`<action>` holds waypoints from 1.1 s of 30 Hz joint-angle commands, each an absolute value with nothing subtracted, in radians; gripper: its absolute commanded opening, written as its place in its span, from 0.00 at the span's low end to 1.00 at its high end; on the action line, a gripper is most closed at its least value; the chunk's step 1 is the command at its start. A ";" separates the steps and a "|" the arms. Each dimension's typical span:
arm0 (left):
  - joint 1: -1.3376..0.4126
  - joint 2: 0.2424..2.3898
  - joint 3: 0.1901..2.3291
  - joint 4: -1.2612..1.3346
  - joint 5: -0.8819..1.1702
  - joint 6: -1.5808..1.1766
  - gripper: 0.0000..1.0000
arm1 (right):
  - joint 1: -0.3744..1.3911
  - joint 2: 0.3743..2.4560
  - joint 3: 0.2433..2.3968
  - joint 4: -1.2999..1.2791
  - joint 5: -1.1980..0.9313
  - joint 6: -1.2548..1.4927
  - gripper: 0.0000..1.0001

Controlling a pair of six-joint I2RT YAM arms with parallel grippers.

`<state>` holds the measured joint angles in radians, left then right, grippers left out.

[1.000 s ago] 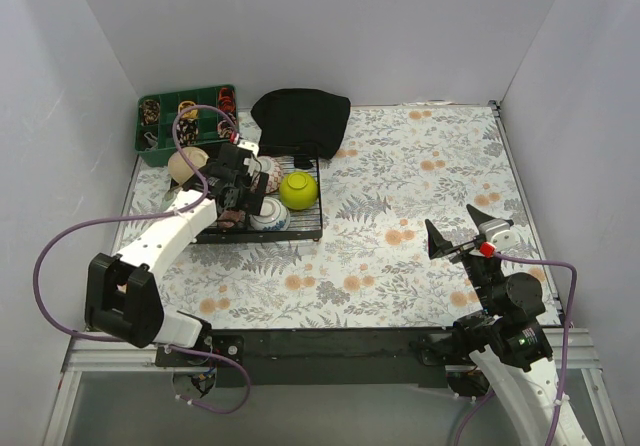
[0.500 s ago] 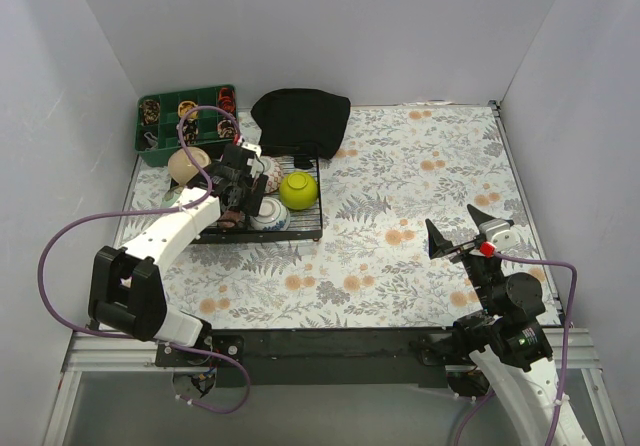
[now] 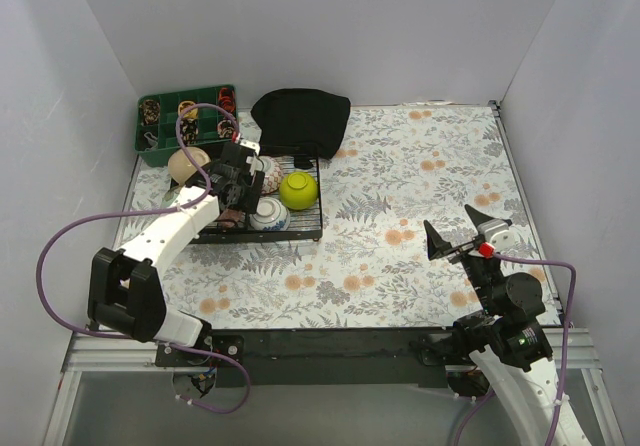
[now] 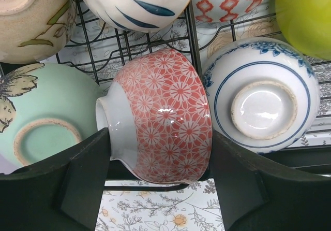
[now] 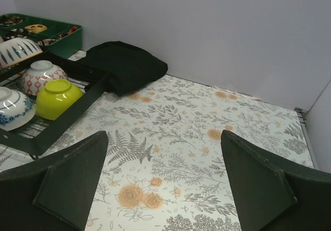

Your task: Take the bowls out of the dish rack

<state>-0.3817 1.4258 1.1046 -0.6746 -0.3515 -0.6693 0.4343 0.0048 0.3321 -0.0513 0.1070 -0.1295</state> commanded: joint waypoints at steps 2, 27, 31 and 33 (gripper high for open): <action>-0.388 1.344 1.167 -0.644 -0.350 -0.689 0.30 | 0.442 -0.103 0.385 -0.009 -0.042 -0.094 0.99; -0.387 1.189 1.117 -0.509 -0.383 -0.712 0.06 | 0.442 0.588 0.563 0.031 -0.640 0.172 0.99; -0.388 1.201 1.053 -0.486 -0.413 -0.713 0.07 | 0.442 0.580 0.542 0.051 -0.644 0.178 0.99; -0.388 1.209 1.023 -0.465 -0.428 -0.707 0.06 | 0.440 0.575 0.531 0.055 -0.649 0.176 0.99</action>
